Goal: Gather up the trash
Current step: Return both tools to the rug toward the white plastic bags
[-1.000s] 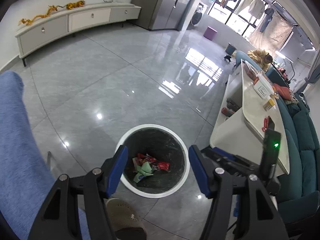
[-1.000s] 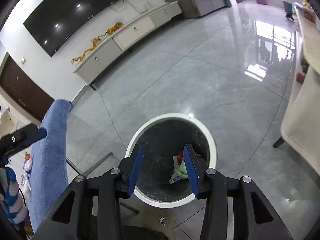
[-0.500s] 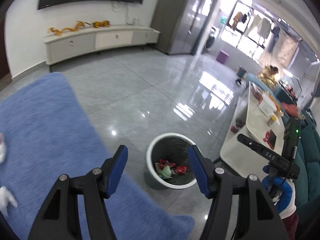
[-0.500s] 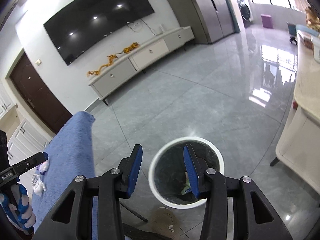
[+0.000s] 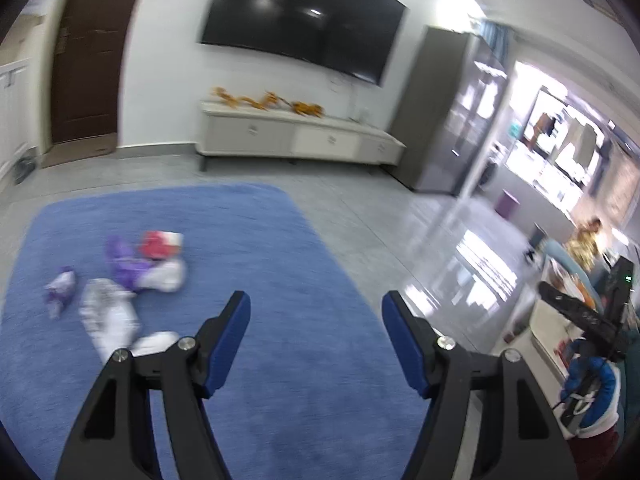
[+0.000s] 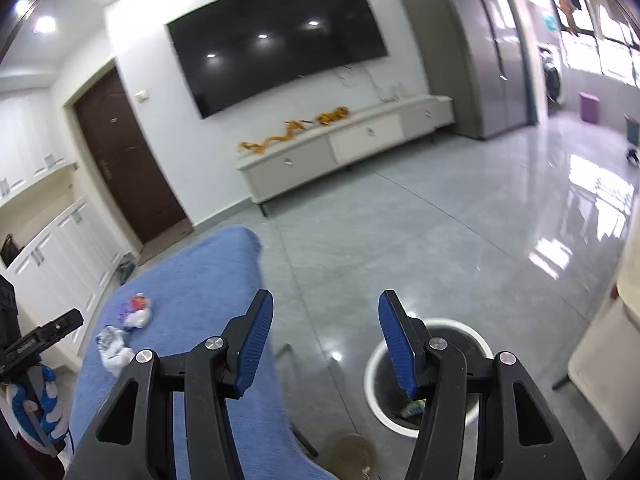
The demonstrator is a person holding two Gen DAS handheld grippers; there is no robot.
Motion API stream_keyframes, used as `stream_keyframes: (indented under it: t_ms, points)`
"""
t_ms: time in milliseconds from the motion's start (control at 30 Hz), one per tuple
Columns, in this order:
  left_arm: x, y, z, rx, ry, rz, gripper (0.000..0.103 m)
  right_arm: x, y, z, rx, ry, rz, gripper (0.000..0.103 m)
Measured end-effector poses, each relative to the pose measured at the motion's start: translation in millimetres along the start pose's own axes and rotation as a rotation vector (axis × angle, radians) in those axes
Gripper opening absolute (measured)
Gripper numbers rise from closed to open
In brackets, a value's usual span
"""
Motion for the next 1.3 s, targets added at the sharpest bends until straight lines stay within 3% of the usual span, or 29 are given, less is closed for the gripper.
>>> stream_keyframes:
  t_ms: [300, 467, 733, 1000, 1300]
  points:
    - [-126.1, -6.5, 66.7, 0.103, 0.171, 0.158, 0.067, -95.3, 27.1, 7.6, 0.027, 0.098, 0.154, 0.054]
    - [-179.8, -17.4, 76.4, 0.118, 0.210, 0.253, 0.067, -146.4, 30.0, -13.0, -0.009, 0.148, 0.235, 0.054]
    - [-216.2, -29.1, 30.2, 0.031, 0.191, 0.311, 0.067, -232.6, 14.5, -77.7, -0.137, 0.221, 0.369, 0.054]
    - [-218.4, -28.7, -30.5, -0.087, 0.128, 0.274, 0.065, -305.5, -34.1, -173.2, -0.358, 0.311, 0.454, 0.054]
    - [-233.8, -35.2, -77.0, -0.184, 0.031, 0.326, 0.042, -363.4, -108.1, -250.0, -0.605, 0.411, 0.499, 0.052]
Point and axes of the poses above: each gripper's, at about its wrist camera, not at the fingertips, and z roughly against the way its jaws point, x to its right, y to its top, the point moved 10 cm from there along -z, roughly the way its jaws point, and after that the axes turned 15 degrees about -x, right-handed, at the moved point
